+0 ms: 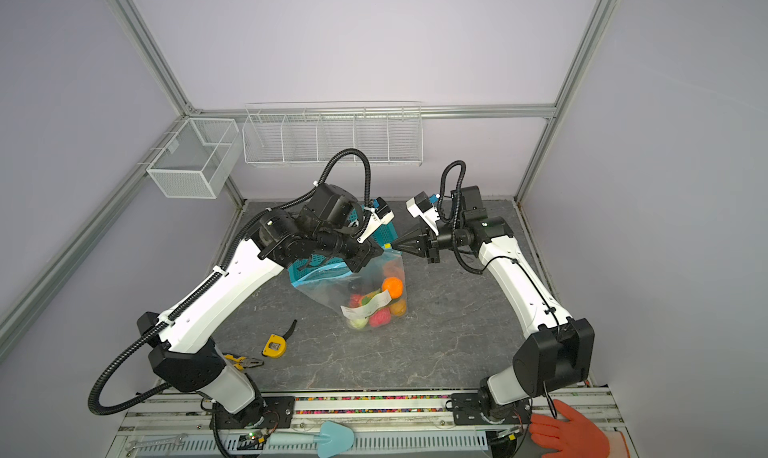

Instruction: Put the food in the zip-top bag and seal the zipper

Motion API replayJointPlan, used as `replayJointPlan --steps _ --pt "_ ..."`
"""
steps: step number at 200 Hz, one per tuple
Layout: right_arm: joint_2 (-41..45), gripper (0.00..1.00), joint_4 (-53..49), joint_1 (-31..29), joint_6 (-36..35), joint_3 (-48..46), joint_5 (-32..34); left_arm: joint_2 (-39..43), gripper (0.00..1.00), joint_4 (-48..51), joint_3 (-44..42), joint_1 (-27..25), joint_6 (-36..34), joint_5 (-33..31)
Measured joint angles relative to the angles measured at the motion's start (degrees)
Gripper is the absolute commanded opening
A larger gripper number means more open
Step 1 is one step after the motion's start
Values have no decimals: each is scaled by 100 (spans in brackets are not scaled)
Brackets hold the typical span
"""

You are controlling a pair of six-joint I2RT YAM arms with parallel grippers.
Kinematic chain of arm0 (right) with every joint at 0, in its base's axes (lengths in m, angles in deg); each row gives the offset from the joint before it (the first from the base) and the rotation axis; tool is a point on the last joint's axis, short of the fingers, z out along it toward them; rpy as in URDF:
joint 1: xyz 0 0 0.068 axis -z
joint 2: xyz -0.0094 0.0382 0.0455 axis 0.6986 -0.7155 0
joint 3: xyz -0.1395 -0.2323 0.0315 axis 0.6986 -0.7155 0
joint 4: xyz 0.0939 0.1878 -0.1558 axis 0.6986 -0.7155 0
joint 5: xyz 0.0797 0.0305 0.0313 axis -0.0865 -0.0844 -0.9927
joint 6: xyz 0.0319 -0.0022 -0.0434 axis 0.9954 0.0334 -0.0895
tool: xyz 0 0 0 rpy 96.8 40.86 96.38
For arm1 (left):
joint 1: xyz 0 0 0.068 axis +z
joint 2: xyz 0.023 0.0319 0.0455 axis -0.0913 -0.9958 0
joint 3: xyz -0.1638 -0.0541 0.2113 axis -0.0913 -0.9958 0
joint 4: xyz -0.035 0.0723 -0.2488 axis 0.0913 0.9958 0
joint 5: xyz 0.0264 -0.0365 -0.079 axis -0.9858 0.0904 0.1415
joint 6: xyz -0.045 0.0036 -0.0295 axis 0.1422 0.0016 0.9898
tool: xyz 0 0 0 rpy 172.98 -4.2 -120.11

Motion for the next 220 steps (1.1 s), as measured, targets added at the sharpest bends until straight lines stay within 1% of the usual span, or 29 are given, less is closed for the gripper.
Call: replayJointPlan --steps 11,23,30,39,51,79,129,157,179,210,220 --pt "0 7 -7 -2 -2 0 0 0 23 -7 0 -4 -7 -2" --pt "0 7 -31 -13 0 0 2 0 30 -46 0 -15 9 2" --pt "0 7 -35 -22 0 0 11 0 36 -70 -2 -24 4 -2" --pt "0 7 -44 -24 0 0 17 0 41 -96 -4 -35 -24 2" --pt "0 6 -46 -24 0 0 20 0 44 -142 -7 -39 -26 7" --pt "0 7 -48 -24 0 0 20 0 44 -236 -9 -44 -85 17" --pt "0 7 -63 -24 0 0 24 -17 36 -304 13 -44 -186 20" --pt "0 6 -68 -24 0 0 24 -39 24 -319 20 -44 -254 28" --pt "0 7 -68 -24 0 0 35 -57 16 -328 37 -44 -264 59" --pt "0 7 -68 -24 0 0 92 -57 8 -326 39 -46 -297 116" --pt "0 7 -68 -24 0 0 107 -59 7 -323 42 -46 -295 122"
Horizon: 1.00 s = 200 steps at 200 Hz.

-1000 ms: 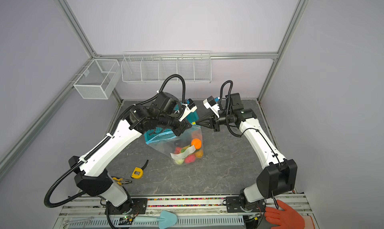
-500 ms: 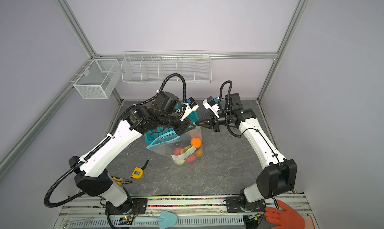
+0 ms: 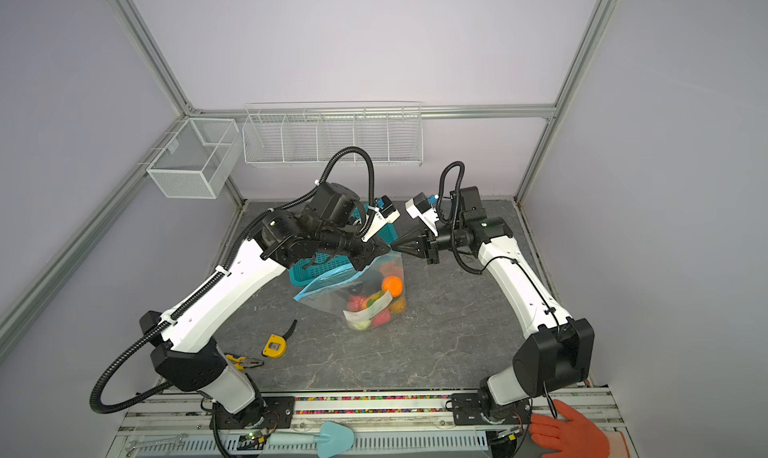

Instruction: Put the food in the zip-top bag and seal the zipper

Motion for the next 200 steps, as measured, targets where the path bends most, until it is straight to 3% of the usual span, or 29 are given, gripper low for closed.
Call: replayJointPlan --steps 200 --pt "2 7 278 116 581 0 214 -44 1 -94 -4 2 -11 -144"
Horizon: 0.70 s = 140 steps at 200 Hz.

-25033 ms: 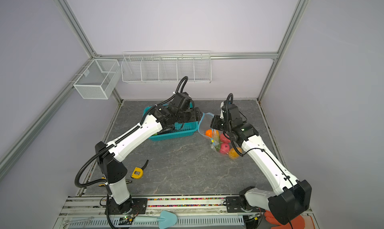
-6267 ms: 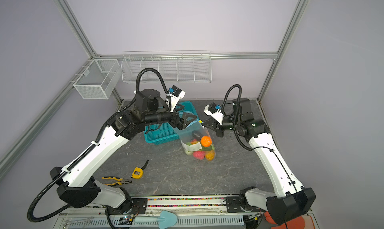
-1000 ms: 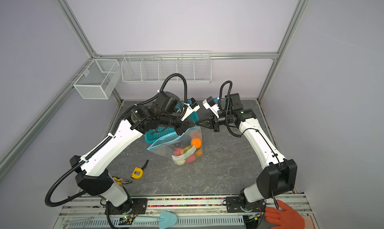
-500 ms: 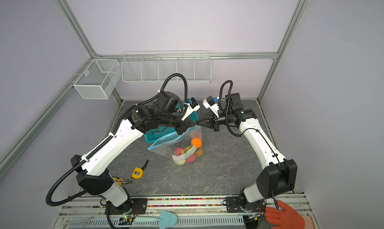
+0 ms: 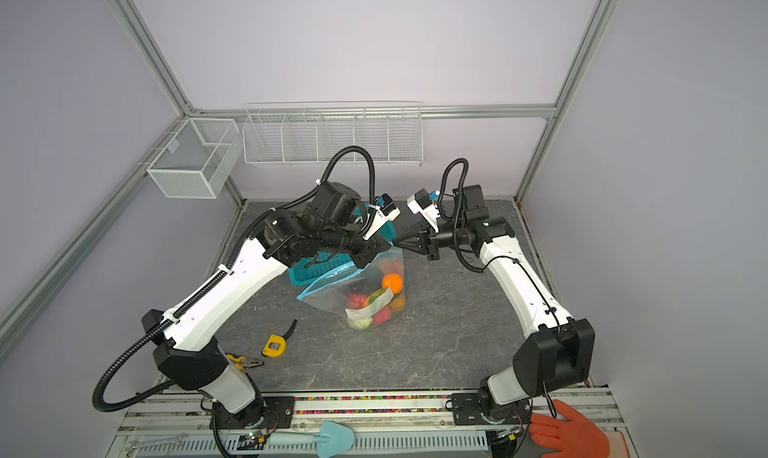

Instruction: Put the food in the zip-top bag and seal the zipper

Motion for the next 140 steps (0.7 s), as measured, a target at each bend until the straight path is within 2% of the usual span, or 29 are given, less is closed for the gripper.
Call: replayJointPlan --steps 140 --pt "0 7 33 59 162 0 162 7 0 -175 -144 0 4 -83"
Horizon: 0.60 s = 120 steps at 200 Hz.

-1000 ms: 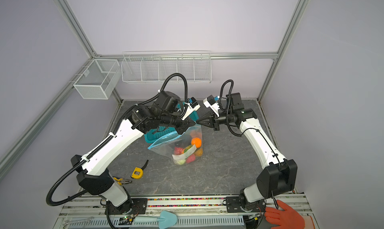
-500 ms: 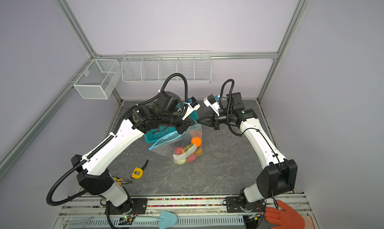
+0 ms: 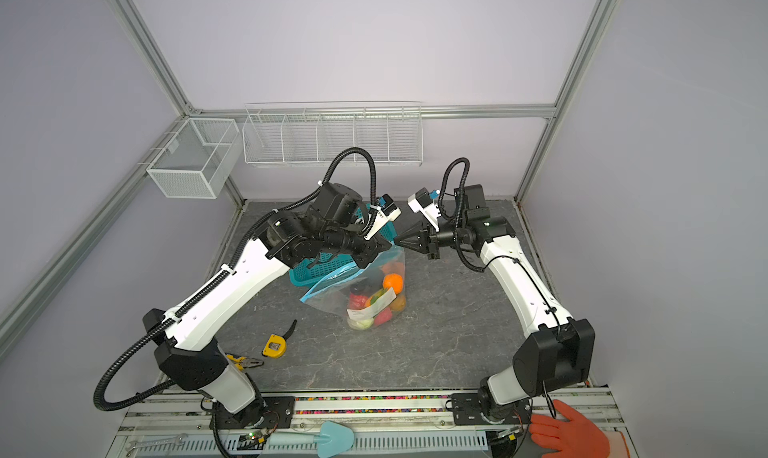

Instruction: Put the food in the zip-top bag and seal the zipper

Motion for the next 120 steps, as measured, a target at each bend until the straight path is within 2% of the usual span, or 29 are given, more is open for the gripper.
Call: replayJointPlan --steps 120 --pt "-90 7 240 98 247 -7 120 0 0 9 -118 44 22 -96"
